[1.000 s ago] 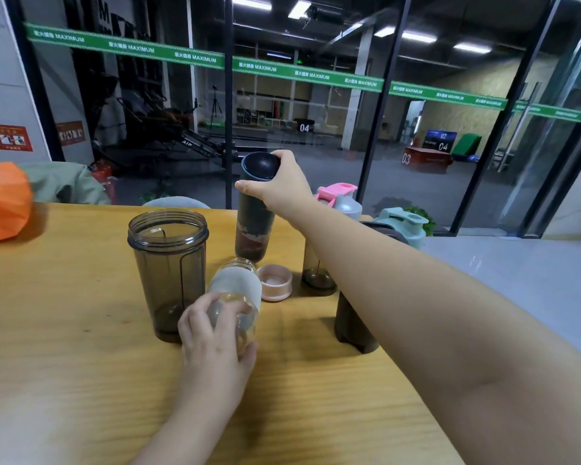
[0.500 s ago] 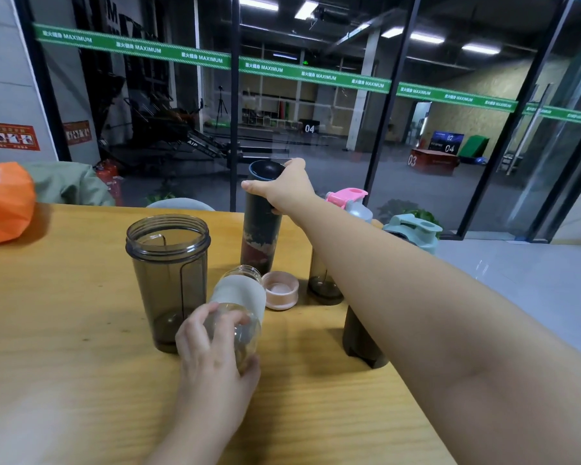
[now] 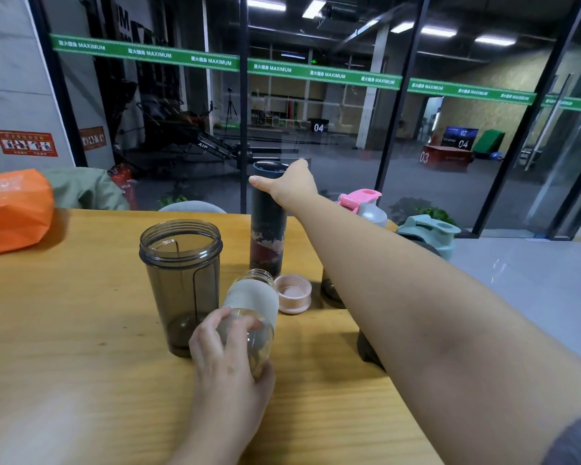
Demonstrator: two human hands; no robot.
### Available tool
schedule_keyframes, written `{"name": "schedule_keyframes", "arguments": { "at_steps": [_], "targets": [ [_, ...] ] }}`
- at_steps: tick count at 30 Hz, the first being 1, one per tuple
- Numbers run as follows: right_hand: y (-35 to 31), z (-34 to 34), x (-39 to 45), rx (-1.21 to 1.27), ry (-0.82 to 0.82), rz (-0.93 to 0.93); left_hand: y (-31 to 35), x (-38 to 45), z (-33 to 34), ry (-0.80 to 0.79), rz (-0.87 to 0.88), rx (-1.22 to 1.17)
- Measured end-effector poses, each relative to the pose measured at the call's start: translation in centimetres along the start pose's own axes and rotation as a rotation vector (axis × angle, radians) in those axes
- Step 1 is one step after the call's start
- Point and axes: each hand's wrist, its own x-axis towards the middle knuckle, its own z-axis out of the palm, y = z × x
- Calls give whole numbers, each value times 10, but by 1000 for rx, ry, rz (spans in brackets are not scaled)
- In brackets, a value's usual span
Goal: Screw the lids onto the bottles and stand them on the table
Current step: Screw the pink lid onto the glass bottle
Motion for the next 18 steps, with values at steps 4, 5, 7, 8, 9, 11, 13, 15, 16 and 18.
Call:
{"name": "schedule_keyframes", "arguments": {
  "at_steps": [4,5,7,8,9,11,13,15,16,18],
  "targets": [
    [1,6,1,-5,16,-11,1,0,0,4,1,0],
    [1,7,1,-3,18,-9,0,0,0,6,6,2],
    [3,9,2,5,26,-2,1,0,-1,8,8,0],
    [3,10,3,17,30,4,1,0,-1,6,8,0],
    [4,11,4,33,31,11,1,0,-1,5,7,1],
    [3,14,5,57,32,28,1,0,-2,5,3,6],
    [3,15,6,73,33,46,1,0,-2,-2,-3,6],
    [3,16,6,86,33,49,1,-1,-3,-6,-10,-3],
    [3,17,5,94,34,48,0,0,-3,-9,-13,-7],
    [3,19,3,109,38,50,0,0,-3,-14,-14,-9]
  ]
}}
